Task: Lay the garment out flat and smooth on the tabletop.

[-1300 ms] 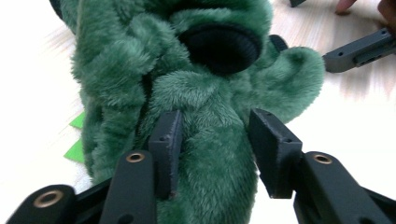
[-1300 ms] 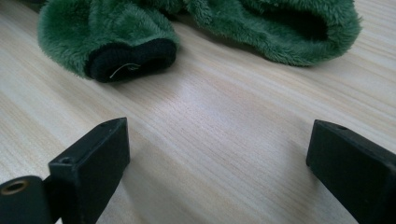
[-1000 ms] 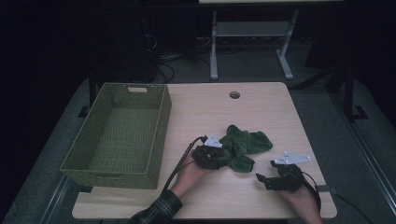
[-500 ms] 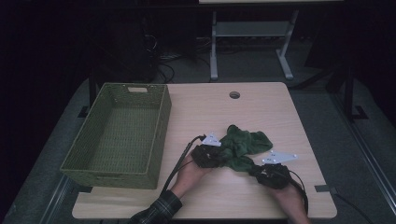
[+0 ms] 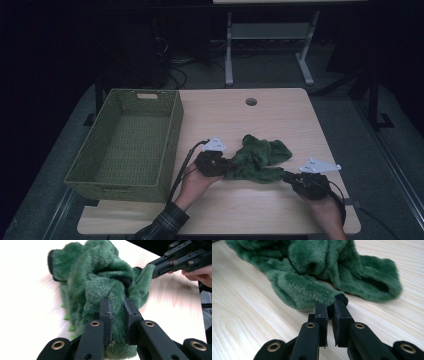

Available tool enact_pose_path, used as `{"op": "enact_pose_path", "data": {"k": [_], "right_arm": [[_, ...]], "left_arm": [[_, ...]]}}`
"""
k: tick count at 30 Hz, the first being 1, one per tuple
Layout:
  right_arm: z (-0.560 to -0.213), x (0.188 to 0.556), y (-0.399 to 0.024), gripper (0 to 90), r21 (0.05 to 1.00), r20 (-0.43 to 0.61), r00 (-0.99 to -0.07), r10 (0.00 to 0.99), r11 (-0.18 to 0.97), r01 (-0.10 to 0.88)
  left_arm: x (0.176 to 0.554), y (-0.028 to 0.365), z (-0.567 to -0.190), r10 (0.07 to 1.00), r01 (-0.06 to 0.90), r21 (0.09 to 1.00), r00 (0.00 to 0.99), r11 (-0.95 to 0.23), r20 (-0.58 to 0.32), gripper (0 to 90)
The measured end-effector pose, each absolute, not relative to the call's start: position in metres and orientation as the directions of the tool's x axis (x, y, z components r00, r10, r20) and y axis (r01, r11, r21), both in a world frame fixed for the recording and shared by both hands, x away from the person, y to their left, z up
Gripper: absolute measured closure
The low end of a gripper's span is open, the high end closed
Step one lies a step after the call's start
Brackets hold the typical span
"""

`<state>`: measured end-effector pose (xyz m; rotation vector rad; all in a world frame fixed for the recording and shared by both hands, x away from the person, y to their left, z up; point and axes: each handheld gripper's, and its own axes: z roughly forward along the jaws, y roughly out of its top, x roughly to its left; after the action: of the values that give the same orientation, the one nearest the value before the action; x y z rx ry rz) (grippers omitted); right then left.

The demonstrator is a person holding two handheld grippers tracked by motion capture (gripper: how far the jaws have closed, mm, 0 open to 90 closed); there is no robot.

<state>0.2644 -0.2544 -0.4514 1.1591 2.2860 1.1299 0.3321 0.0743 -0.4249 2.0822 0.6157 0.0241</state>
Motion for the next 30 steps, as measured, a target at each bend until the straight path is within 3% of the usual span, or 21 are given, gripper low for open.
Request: {"op": "enact_pose_path", "data": {"k": [14,17,21,24,27,30], "right_arm": [[-0.454,0.256,-0.277,83.6,0.744,0.045,-0.569,0.821,0.353,0.568],[-0.455,0.254,-0.278,83.4,0.733,0.048,-0.568,0.822,0.357,0.579],[-0.457,0.253,-0.278,74.5,0.734,0.060,-0.573,0.817,0.353,0.581],[-0.452,0.251,-0.279,66.7,0.751,0.060,-0.565,0.823,0.336,0.569],[-0.444,0.247,-0.281,65.6,0.774,0.054,-0.562,0.825,0.321,0.546],[-0.436,0.247,-0.281,70.5,0.790,0.050,-0.573,0.818,0.318,0.524]], "left_arm": [[0.310,0.110,-0.443,0.474,0.476,0.749,0.845,-0.461,-0.246,82.4],[0.304,0.114,-0.446,0.487,0.492,0.738,0.836,-0.462,-0.252,79.2],[0.297,0.120,-0.440,0.504,0.485,0.747,0.831,-0.455,-0.233,70.1],[0.293,0.122,-0.428,0.498,0.462,0.769,0.839,-0.441,-0.218,69.3],[0.289,0.119,-0.416,0.489,0.430,0.786,0.851,-0.444,-0.190,69.4],[0.286,0.113,-0.405,0.469,0.400,0.801,0.866,-0.445,-0.171,72.1]]}}
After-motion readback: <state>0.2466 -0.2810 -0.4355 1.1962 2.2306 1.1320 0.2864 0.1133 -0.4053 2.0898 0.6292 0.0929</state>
